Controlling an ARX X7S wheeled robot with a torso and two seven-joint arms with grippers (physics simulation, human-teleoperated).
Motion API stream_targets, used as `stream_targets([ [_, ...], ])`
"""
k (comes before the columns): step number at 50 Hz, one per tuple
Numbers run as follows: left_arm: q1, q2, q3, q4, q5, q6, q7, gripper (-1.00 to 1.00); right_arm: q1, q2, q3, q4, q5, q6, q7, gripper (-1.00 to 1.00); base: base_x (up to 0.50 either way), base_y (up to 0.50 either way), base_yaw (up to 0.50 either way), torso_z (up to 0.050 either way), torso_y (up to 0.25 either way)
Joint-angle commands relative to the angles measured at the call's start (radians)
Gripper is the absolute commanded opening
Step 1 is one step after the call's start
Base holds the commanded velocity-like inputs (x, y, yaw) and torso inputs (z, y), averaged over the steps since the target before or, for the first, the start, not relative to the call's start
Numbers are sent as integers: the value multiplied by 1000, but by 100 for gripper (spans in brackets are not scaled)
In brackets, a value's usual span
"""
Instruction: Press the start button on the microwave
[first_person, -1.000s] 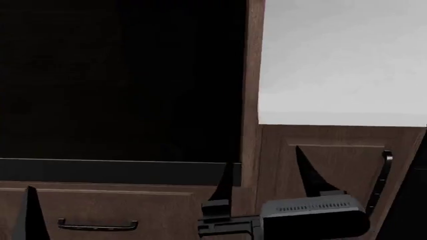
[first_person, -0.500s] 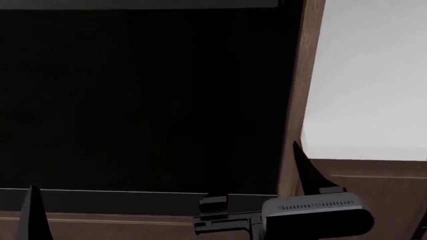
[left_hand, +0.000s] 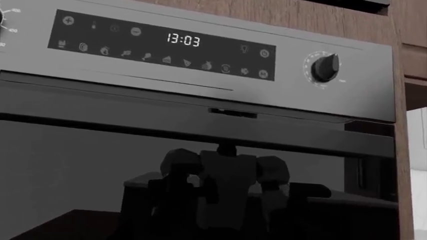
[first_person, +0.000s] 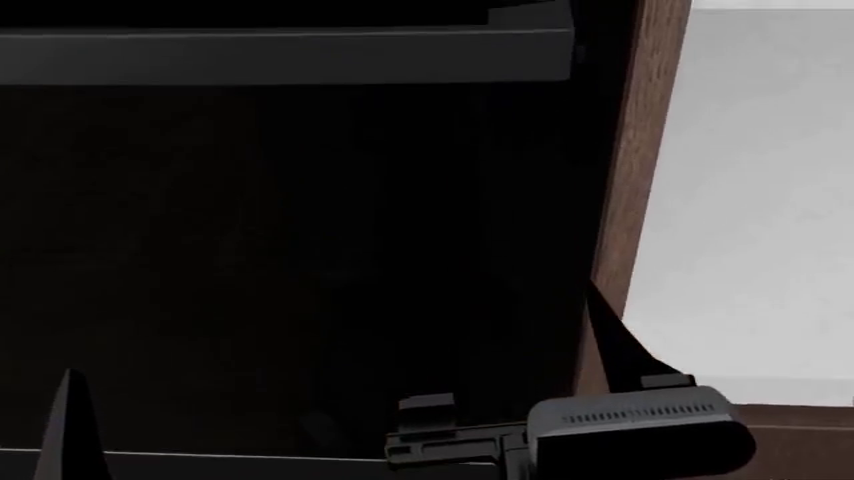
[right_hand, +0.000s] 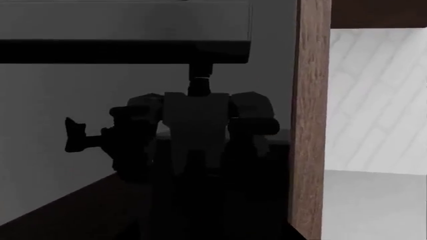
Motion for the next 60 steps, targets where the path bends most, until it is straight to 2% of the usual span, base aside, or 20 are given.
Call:
stream_targets([
  [1, -5, 12, -9, -3, 34, -1, 18, 100, 2, -12, 20, 4, -13, -8, -24, 100, 0, 0, 0, 0, 0],
  [32, -7, -3, 4, -8, 29, 7, -2, 100, 1, 14, 0, -46, -20, -20, 2, 100, 36, 0, 0, 0, 0],
  [53, -12, -17, 4, -10, 13, 10, -11, 100, 115, 62, -42, -456, -89, 323, 60, 100, 0, 0, 0, 0, 0],
  [60, -17, -23, 4, -6, 7, 5, -14, 100, 252, 69, -65, -575, -117, 540, 65, 100, 0, 0, 0, 0, 0],
])
